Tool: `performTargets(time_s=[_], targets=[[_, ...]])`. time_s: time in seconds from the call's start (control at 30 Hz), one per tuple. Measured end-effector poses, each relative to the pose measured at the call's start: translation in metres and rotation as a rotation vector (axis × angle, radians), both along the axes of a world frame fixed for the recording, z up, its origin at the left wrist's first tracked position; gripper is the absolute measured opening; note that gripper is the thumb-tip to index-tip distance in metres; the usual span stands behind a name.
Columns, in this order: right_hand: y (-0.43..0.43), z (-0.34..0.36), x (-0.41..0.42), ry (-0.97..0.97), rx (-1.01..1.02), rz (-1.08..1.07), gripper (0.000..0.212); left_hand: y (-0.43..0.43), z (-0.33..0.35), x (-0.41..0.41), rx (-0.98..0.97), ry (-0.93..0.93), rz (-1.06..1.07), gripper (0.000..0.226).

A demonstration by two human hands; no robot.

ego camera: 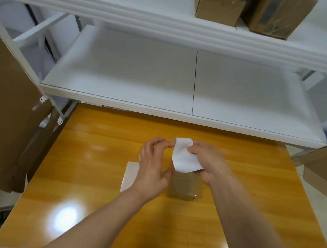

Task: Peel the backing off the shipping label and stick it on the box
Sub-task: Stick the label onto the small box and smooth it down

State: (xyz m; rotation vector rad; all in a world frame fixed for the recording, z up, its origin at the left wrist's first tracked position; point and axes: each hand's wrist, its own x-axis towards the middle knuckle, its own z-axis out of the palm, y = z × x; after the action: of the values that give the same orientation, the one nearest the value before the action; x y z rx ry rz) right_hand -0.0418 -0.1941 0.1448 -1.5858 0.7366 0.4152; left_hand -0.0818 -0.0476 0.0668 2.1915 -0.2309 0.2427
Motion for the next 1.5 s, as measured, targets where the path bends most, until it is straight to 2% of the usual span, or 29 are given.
performTargets(time_s=[0.1,0.2,0.33,0.4,0.47,0.53,0.6,0.67,0.77,0.87,0.97,1.07,1.17,1.33,1.5], targets=[[-0.003,0.006,-0.002,-0.02,0.016,-0.015,0.039,-0.005,0.013,-0.001,-0.015,-0.089,0.064,0.073],[-0.007,0.013,-0.005,-0.037,0.019,-0.009,0.037,-0.005,0.022,-0.002,0.058,-0.152,0.033,0.073],[-0.011,0.023,-0.01,-0.06,0.069,-0.01,0.043,-0.009,0.032,-0.005,0.218,-0.269,-0.056,0.053],[-0.013,0.028,-0.013,-0.08,0.064,0.0,0.05,-0.013,0.038,-0.005,0.24,-0.312,-0.077,0.044],[-0.016,0.033,-0.015,-0.087,0.056,0.013,0.048,-0.015,0.043,-0.004,0.229,-0.309,-0.072,0.039],[-0.018,0.038,-0.017,-0.092,0.066,0.04,0.035,-0.015,0.049,-0.002,0.191,-0.261,-0.048,0.033],[-0.02,0.042,-0.019,-0.089,0.101,0.054,0.022,-0.016,0.055,-0.001,0.069,-0.154,-0.022,0.019],[-0.021,0.045,-0.02,-0.085,0.148,0.057,0.027,-0.017,0.061,0.002,-0.112,-0.001,0.018,0.01],[-0.021,0.045,-0.021,-0.078,0.151,0.084,0.044,-0.017,0.064,0.007,-0.233,0.139,0.075,0.017],[-0.022,0.042,-0.02,-0.072,0.163,0.086,0.051,-0.016,0.068,0.009,-0.327,0.218,0.101,0.013],[-0.021,0.039,-0.02,-0.055,0.172,0.088,0.043,-0.016,0.077,0.008,-0.603,0.354,0.115,0.014],[-0.02,0.037,-0.022,-0.056,0.139,0.127,0.027,-0.014,0.085,0.009,-0.762,0.444,0.153,0.018],[-0.021,0.033,-0.023,-0.068,0.05,0.166,0.016,-0.014,0.089,0.011,-0.771,0.497,0.183,0.019],[-0.023,0.028,-0.026,-0.077,-0.056,0.199,0.008,-0.015,0.091,0.015,-0.766,0.534,0.212,0.022],[-0.027,0.028,-0.028,-0.076,-0.078,0.179,0.01,-0.017,0.089,0.016,-0.724,0.542,0.209,0.024]])
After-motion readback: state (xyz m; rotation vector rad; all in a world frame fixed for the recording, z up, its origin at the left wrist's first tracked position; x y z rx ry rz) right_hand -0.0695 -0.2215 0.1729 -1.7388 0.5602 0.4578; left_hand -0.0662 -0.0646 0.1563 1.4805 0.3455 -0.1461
